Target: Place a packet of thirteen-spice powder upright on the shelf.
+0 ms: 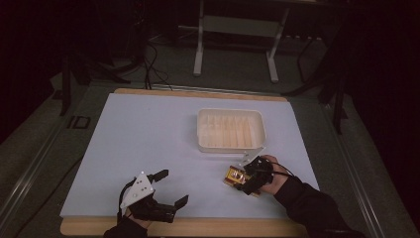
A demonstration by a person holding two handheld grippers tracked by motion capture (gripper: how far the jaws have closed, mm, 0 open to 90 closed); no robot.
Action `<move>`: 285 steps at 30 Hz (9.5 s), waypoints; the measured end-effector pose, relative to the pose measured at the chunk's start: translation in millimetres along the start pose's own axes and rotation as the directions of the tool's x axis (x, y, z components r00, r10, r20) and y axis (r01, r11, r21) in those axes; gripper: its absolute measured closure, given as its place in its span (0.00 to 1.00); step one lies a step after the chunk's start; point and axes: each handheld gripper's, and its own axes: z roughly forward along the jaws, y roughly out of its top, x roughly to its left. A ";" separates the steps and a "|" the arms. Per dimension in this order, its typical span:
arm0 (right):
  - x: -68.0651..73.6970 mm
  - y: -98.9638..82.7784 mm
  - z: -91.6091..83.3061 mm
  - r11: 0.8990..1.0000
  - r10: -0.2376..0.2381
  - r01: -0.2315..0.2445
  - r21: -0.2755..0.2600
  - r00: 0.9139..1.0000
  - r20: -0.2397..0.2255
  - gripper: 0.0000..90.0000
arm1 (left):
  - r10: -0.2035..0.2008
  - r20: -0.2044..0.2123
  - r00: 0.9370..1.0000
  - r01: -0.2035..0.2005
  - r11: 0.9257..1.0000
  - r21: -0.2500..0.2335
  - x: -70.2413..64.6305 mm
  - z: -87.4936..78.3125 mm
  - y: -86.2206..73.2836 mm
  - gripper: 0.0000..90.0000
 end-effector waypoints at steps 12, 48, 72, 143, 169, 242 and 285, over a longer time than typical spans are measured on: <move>-6.0 5.0 10.8 0.986 -0.007 0.013 0.163 0.999 -0.035 0.21 | 0.001 0.004 1.000 -0.001 1.000 0.006 0.2 0.9 -0.4 0.01; -1.0 15.9 6.7 0.979 -0.028 0.027 0.203 1.000 0.001 0.36 | 0.012 0.000 1.000 -0.012 0.999 0.039 -0.6 4.3 -1.8 0.01; 9.6 -0.2 -31.7 0.983 0.034 -0.031 -0.179 0.999 0.017 0.36 | -0.028 0.008 1.000 0.027 0.997 0.069 -1.3 11.0 -3.7 0.01; 60.0 -16.4 -91.1 0.737 0.138 0.073 -0.672 0.957 0.256 0.36 | -0.063 0.015 0.998 0.062 0.995 0.081 -75.3 130.2 112.8 0.35; 58.9 -13.6 -79.4 0.777 0.136 0.043 -0.628 0.962 0.235 0.30 | -0.081 -0.063 0.995 0.089 0.986 0.139 -81.2 137.4 112.1 0.76; 43.1 -46.4 -98.2 0.792 0.162 0.040 -0.610 0.948 0.273 0.12 | -0.138 -0.527 0.838 0.125 0.990 -0.060 6.4 164.1 157.9 0.76; 41.3 -49.3 -94.5 0.788 0.162 0.018 -0.616 0.958 0.236 0.12 | -0.154 -0.600 0.785 0.185 0.983 -0.010 32.8 199.1 111.2 0.76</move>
